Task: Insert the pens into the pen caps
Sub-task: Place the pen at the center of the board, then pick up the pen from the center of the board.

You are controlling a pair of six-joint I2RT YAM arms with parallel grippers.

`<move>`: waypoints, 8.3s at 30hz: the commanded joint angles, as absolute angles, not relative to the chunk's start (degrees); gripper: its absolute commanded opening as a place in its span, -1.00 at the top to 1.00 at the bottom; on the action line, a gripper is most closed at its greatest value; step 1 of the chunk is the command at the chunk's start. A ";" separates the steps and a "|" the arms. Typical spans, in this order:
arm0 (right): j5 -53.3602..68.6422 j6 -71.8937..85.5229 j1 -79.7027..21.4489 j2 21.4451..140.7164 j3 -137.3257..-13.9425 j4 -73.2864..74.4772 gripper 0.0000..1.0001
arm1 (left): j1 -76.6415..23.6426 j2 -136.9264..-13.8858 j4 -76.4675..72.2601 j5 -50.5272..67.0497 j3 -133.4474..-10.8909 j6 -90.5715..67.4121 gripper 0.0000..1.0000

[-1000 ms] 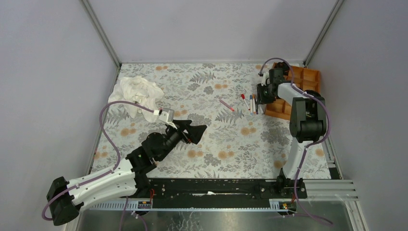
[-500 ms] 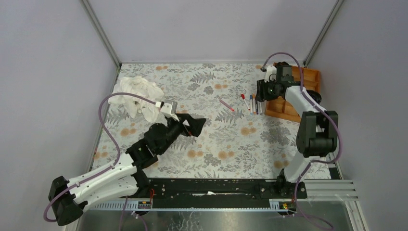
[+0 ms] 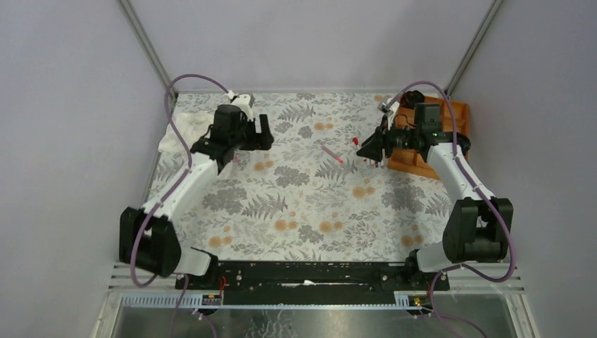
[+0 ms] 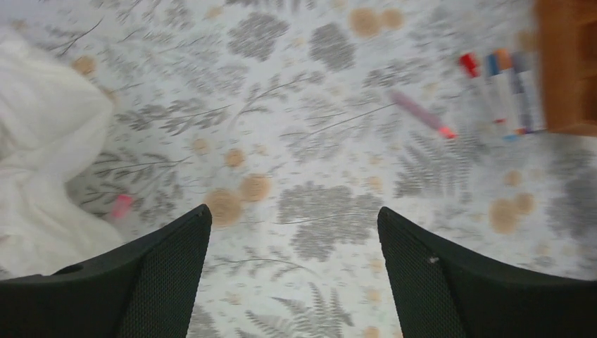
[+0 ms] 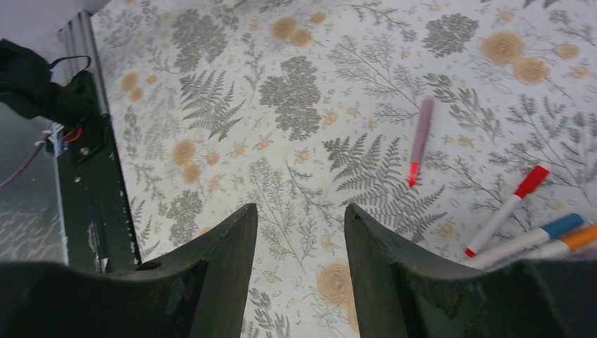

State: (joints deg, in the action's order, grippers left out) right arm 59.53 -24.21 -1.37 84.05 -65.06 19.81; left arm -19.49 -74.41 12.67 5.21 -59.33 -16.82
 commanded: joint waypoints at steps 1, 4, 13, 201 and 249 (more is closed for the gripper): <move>68.51 -26.45 -1.27 82.96 -64.53 18.84 -0.11 | -12.65 -87.17 30.50 10.73 -68.72 -4.76 -0.73; 68.86 -26.04 -1.40 83.47 -65.23 19.76 -0.11 | -10.65 -93.20 33.80 6.49 -73.40 -0.97 -0.64; 68.81 -27.10 -1.41 84.95 -66.36 22.45 -0.10 | -9.95 -105.75 37.46 0.18 -80.99 4.64 -0.24; 34.69 -81.50 -33.62 78.95 -77.22 53.40 -0.37 | -36.71 -91.24 -28.00 52.03 -46.72 -53.97 1.00; 59.98 48.69 -20.95 75.76 -50.36 -45.60 0.12 | -55.02 -84.59 -85.04 -11.54 -32.06 -39.29 1.00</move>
State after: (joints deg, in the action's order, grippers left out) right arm 59.22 49.50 -20.36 75.44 -49.21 -43.62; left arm -54.37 -83.66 -80.25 -9.76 -31.05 -39.53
